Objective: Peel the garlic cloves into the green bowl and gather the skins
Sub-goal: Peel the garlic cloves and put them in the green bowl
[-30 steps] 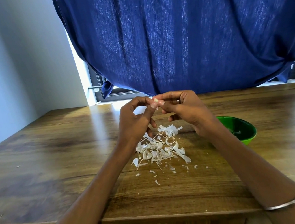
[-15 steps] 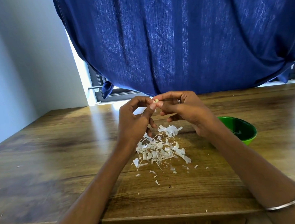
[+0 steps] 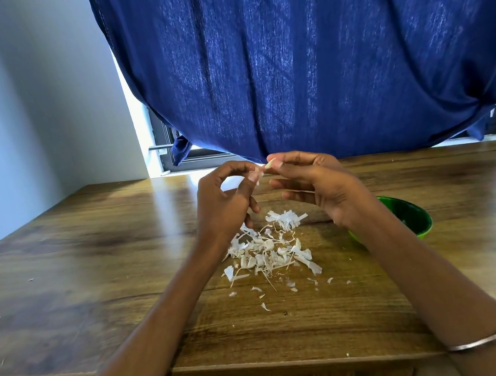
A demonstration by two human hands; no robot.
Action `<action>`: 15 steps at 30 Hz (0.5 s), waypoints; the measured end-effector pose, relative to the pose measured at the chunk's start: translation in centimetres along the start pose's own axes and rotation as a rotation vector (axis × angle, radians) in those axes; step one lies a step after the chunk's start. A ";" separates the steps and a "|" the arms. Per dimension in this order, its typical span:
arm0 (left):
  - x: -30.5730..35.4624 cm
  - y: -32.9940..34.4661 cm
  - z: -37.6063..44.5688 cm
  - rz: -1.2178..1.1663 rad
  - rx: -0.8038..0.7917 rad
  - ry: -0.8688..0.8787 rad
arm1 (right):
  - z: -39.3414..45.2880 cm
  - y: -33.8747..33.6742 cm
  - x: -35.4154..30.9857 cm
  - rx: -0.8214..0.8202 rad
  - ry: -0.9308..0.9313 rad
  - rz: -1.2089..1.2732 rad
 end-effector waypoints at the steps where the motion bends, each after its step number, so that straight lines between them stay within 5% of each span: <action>1: 0.0 0.0 0.0 0.000 0.001 0.002 | 0.0 0.0 0.0 -0.001 0.005 0.004; 15: -0.2 0.0 0.0 0.081 0.049 0.051 | 0.3 -0.6 0.4 0.010 0.000 -0.033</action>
Point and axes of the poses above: each hand's wrist, its own z-axis towards the middle knuckle, its own y-axis out of the palm, x = y × z, the point moved 7 cm from there along z, towards the middle knuckle, and after that the axes turned 15 degrees about -y, right-handed, at the moved point
